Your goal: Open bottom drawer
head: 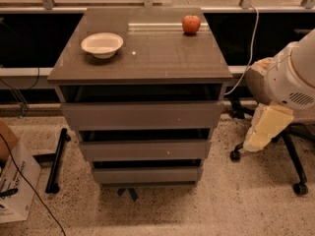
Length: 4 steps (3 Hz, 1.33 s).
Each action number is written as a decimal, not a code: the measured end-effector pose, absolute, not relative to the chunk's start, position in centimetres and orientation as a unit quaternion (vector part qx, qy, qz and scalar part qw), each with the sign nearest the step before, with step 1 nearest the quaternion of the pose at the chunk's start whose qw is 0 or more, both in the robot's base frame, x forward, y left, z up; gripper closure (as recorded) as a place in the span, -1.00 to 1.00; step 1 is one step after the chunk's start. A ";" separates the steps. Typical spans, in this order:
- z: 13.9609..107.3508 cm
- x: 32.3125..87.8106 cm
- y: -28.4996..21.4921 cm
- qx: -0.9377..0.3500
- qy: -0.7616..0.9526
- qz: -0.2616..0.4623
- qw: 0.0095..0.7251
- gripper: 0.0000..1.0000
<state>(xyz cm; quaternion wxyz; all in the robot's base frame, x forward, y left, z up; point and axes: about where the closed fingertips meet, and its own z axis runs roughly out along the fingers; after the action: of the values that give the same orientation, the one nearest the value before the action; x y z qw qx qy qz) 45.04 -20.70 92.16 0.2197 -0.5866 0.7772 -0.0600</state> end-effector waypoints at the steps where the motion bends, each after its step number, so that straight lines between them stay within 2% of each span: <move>1: 92.1 45.0 -20.7 -0.587 0.777 -0.060 0.220 -1.00; 2: 87.4 44.7 -18.6 -0.585 0.784 -0.003 0.206 -1.00; 4: 76.4 45.1 -12.6 -0.633 0.754 0.047 0.169 -1.00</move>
Offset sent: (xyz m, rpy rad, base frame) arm -0.0074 0.0571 -0.1312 0.2100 0.2586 0.0330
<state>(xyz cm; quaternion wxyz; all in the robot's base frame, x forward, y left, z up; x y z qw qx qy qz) 45.05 -12.62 76.42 0.1691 -0.6333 0.7537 0.0472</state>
